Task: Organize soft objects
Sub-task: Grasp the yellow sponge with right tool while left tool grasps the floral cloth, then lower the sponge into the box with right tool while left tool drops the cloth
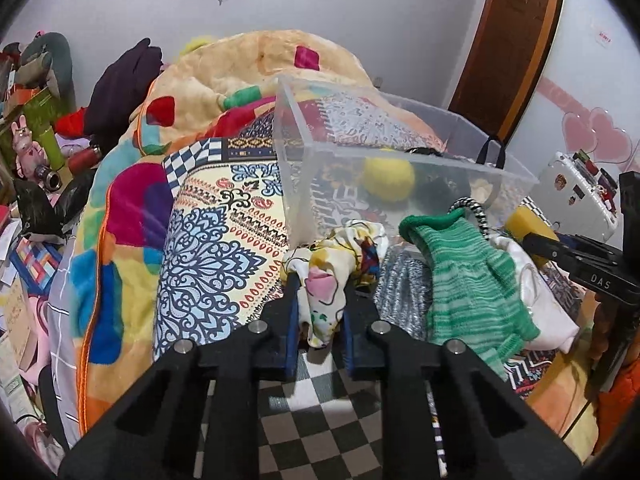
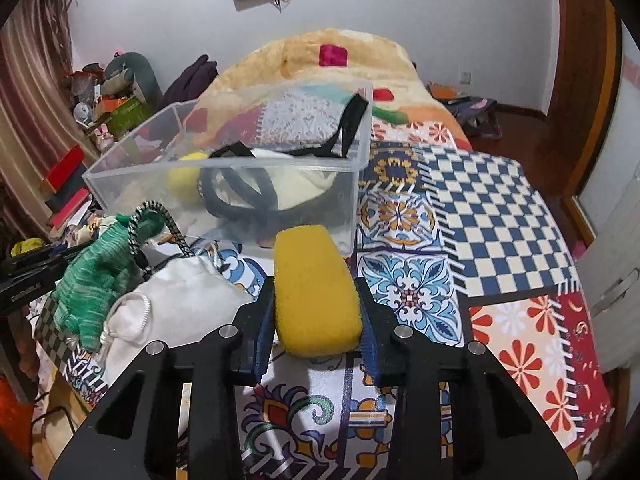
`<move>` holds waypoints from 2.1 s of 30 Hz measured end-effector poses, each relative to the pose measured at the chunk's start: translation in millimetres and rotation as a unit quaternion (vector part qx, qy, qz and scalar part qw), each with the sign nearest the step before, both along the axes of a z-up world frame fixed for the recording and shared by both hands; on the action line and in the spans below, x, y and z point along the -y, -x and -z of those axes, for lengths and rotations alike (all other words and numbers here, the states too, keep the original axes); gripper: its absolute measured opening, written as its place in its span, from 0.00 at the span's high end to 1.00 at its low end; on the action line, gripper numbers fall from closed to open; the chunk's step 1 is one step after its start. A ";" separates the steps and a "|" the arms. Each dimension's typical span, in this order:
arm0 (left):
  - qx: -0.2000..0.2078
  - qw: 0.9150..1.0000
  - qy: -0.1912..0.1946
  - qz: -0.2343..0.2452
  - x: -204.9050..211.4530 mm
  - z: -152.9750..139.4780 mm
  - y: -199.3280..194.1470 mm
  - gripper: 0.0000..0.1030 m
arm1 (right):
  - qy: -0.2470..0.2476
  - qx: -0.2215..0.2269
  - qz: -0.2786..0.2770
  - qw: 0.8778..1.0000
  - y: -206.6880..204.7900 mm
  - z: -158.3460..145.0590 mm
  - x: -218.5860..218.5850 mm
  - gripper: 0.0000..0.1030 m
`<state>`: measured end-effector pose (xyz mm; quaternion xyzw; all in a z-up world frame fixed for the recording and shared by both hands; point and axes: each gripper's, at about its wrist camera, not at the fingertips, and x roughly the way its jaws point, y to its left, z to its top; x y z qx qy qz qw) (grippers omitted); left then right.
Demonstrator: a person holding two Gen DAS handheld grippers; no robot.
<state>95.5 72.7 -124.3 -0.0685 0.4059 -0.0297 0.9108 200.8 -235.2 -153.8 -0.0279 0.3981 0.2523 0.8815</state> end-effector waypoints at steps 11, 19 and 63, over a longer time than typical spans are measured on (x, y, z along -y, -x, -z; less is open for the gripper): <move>0.080 0.997 -0.012 0.016 10.1 -58.0 17.5 0.84 | -0.017 0.060 -0.013 0.998 18.9 -41.6 -3.8 0.68; 0.130 0.991 -0.016 0.020 20.3 -90.0 -0.5 0.83 | -0.048 0.101 -0.028 0.993 11.0 -73.2 -29.3 0.68; 0.063 0.997 -0.028 0.020 39.3 -55.4 -75.0 0.45 | 0.006 0.092 0.002 0.996 -37.8 -59.4 -64.5 0.38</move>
